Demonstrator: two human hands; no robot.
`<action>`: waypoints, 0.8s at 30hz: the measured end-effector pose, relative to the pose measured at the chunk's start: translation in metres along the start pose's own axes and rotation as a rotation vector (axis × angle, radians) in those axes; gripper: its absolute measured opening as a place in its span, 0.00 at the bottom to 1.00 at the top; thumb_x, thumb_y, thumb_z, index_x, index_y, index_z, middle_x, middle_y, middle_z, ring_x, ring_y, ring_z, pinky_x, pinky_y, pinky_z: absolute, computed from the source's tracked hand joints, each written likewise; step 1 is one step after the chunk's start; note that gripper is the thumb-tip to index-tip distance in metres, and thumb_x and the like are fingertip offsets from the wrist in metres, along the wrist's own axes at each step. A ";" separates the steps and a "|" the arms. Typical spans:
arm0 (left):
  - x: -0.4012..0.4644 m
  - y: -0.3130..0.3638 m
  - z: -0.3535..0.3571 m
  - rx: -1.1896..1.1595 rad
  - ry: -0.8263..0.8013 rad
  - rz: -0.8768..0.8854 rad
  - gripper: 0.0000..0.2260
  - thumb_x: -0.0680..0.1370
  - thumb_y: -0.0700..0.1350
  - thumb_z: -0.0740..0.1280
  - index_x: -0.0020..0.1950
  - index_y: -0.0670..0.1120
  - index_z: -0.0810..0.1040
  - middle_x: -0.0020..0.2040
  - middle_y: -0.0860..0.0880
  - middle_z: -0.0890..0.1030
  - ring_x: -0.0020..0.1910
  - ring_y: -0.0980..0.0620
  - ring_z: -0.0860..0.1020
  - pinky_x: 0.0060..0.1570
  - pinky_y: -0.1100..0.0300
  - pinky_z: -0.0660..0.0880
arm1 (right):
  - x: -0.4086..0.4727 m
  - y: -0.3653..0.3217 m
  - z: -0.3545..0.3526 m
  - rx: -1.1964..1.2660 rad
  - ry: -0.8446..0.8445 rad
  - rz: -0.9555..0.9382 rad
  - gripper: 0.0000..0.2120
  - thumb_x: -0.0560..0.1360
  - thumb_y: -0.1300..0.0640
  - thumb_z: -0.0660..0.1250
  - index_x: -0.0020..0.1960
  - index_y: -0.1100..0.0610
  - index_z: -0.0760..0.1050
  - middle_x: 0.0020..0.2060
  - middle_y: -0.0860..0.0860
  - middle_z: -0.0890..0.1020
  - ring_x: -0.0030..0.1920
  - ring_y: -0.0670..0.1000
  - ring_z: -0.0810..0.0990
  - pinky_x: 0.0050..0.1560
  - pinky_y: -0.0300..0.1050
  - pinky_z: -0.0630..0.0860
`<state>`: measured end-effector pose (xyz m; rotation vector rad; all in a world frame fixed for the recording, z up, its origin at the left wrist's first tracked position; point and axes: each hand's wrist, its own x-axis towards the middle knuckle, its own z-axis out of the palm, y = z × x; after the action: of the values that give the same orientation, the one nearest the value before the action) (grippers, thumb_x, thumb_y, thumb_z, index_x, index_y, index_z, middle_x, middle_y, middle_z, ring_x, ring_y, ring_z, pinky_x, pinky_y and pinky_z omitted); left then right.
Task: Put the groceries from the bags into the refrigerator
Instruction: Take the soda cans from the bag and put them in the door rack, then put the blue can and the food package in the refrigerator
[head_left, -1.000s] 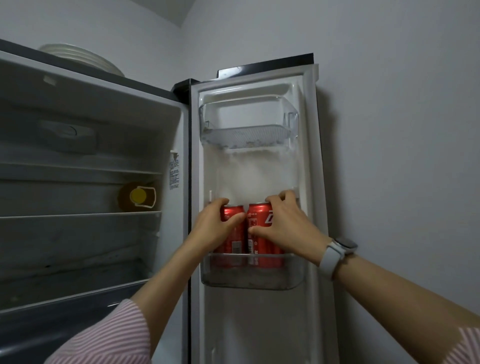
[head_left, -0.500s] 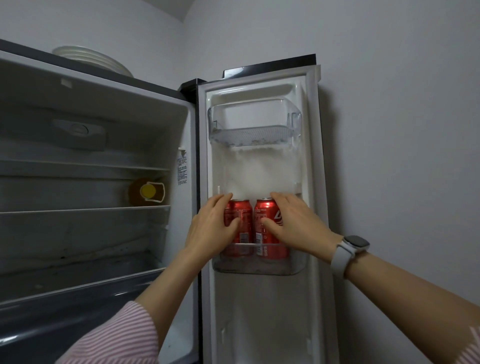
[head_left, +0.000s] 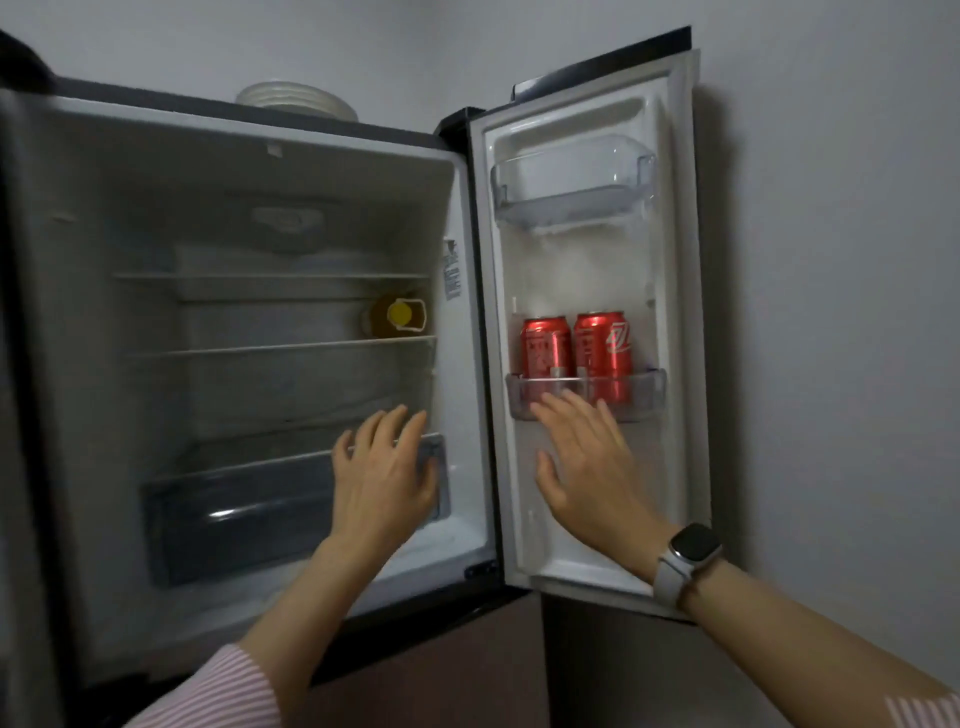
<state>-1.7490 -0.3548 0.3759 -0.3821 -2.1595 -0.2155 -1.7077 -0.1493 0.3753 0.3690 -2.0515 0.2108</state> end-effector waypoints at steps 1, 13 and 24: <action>-0.024 -0.006 -0.004 0.042 0.004 -0.014 0.22 0.70 0.46 0.72 0.63 0.45 0.74 0.63 0.43 0.76 0.63 0.42 0.73 0.59 0.39 0.68 | -0.014 -0.011 0.005 0.045 -0.040 -0.004 0.22 0.71 0.53 0.54 0.60 0.61 0.73 0.57 0.57 0.79 0.61 0.58 0.76 0.62 0.63 0.66; -0.435 -0.045 -0.154 0.320 -0.408 -0.606 0.20 0.68 0.50 0.57 0.55 0.46 0.79 0.52 0.46 0.81 0.51 0.45 0.80 0.48 0.44 0.75 | -0.266 -0.258 0.019 0.609 -0.863 -0.189 0.20 0.80 0.52 0.53 0.71 0.55 0.62 0.72 0.51 0.63 0.73 0.51 0.56 0.72 0.53 0.50; -0.730 -0.099 -0.464 0.686 -0.306 -1.338 0.17 0.75 0.47 0.64 0.63 0.45 0.75 0.62 0.47 0.77 0.62 0.46 0.73 0.62 0.47 0.66 | -0.404 -0.639 -0.086 1.032 -1.012 -0.749 0.17 0.77 0.53 0.57 0.61 0.57 0.74 0.60 0.53 0.77 0.63 0.55 0.72 0.63 0.47 0.67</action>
<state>-1.0322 -0.7228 0.0452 1.5267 -2.2721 -0.1220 -1.2328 -0.6534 0.0606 2.1816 -2.3775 0.7116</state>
